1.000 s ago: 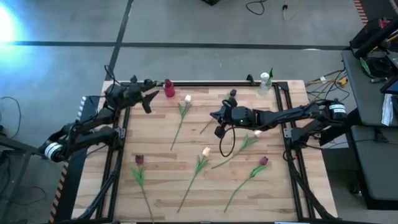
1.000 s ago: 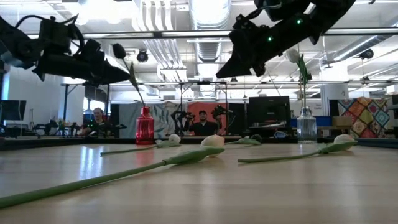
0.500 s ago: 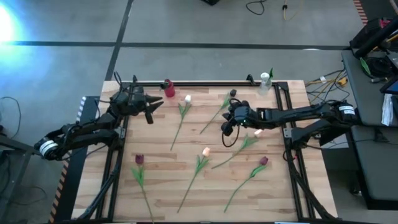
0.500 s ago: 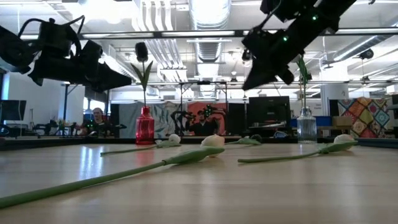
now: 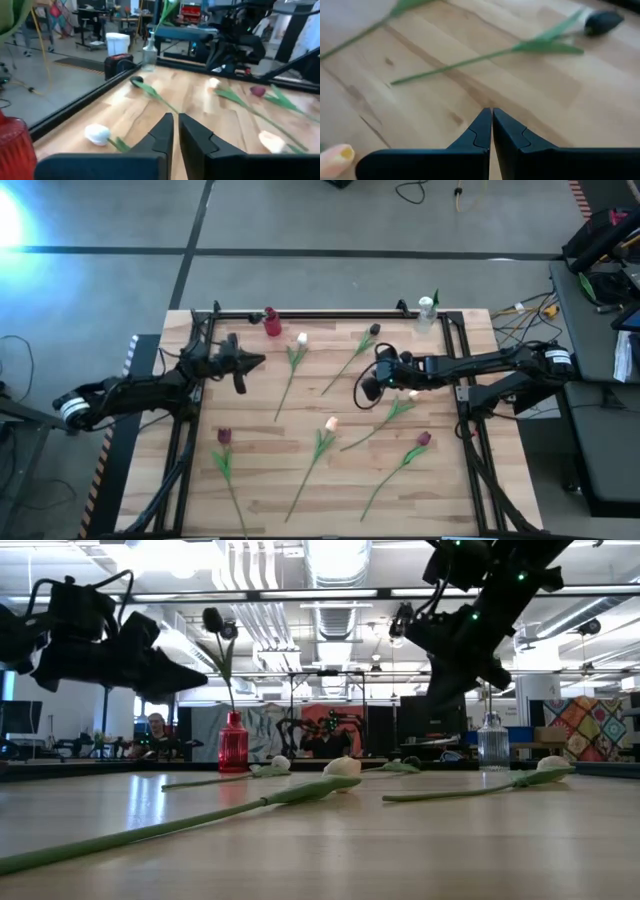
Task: Sort flowers into vase by color
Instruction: Put the right orange tulip into the transparent vase
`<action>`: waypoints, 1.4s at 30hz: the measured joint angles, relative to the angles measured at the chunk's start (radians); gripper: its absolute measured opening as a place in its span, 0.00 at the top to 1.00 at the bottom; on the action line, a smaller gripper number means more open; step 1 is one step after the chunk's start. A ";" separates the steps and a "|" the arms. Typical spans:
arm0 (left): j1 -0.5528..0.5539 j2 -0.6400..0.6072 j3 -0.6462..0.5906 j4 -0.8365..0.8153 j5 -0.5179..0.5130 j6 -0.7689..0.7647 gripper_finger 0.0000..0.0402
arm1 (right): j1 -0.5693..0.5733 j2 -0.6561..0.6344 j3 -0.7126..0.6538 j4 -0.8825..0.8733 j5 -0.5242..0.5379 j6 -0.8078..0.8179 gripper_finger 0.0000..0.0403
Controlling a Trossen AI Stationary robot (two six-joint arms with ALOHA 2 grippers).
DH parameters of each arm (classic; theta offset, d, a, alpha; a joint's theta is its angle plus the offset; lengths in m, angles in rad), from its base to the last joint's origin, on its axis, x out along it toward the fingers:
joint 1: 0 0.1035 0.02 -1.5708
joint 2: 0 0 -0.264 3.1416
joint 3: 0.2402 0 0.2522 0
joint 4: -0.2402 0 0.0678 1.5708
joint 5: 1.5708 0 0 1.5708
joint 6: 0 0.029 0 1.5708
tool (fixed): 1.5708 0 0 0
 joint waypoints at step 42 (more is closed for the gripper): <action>-0.025 0.278 0.008 0.312 -0.132 0.093 1.00 | 0.356 0.141 0.069 -0.595 -0.036 1.590 0.46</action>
